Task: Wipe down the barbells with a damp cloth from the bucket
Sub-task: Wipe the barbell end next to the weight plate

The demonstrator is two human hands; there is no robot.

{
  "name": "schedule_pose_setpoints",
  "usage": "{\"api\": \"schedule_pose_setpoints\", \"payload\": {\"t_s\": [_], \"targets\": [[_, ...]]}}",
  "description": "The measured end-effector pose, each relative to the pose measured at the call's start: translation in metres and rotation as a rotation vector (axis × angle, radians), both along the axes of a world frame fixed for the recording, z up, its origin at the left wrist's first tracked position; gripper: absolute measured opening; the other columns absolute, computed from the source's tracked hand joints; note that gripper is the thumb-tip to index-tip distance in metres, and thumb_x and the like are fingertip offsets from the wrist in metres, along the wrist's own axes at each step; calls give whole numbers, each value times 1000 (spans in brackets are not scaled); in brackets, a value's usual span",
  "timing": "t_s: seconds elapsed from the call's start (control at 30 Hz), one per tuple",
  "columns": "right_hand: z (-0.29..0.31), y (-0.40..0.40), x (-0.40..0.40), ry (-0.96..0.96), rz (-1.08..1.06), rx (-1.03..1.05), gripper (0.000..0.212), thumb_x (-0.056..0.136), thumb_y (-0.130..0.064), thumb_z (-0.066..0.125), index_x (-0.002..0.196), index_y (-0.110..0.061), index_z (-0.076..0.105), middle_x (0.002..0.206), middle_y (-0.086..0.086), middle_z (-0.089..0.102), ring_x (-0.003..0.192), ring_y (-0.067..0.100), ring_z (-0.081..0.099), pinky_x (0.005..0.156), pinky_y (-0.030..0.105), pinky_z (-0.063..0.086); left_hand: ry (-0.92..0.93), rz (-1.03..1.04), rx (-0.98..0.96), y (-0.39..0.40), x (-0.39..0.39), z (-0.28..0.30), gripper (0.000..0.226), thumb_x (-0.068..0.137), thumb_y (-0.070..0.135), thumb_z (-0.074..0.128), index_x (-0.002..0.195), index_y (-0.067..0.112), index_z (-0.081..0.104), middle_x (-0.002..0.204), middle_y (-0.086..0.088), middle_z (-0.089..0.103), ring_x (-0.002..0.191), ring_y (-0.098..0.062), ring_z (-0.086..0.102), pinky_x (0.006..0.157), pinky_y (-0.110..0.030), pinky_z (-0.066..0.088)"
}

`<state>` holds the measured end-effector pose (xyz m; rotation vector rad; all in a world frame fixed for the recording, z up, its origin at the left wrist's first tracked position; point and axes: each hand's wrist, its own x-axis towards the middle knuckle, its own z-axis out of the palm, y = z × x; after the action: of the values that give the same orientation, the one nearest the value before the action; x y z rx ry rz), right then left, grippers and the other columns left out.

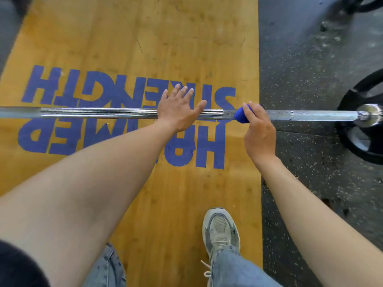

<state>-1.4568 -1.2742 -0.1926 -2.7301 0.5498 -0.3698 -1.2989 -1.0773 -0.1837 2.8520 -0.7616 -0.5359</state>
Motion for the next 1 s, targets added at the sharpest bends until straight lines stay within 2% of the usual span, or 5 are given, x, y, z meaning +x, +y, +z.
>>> {"api": "schedule_pose_setpoints", "payload": {"t_s": [0.23,0.4,0.57,0.73,1.0], "targets": [[-1,47,-36,2,210,-32,65,87,22,52,146,-5,52,151,10,51,143,33,43,110,44,45,-179,6,-35,19,-52,-9,82,97,74,10,159,25,33,168,1,26,157,-16,10,127,-48,5],[6,30,-69,73,-82,19,61,88,22,49,143,-3,54,147,12,52,142,34,42,109,51,45,-237,15,-104,33,-86,-11,88,94,73,0,158,25,35,167,0,29,157,-18,14,127,-48,5],[14,57,-88,147,255,-31,67,88,20,53,150,-7,47,154,7,46,146,28,38,114,40,37,-278,64,-88,43,-117,-11,79,99,68,6,157,24,39,164,-3,34,156,-20,20,126,-47,4],[16,51,-120,150,-113,37,63,88,22,49,146,-3,50,150,9,48,144,32,38,113,49,41,-258,56,-73,56,-145,-9,74,102,63,6,160,22,31,167,-3,28,157,-21,14,127,-46,0],[34,61,-152,325,278,-11,85,81,25,53,155,-15,40,160,-2,37,150,23,30,112,38,41,-268,107,-114,68,-189,-8,80,101,63,3,158,18,36,166,-3,31,156,-21,16,127,-48,6]]}}
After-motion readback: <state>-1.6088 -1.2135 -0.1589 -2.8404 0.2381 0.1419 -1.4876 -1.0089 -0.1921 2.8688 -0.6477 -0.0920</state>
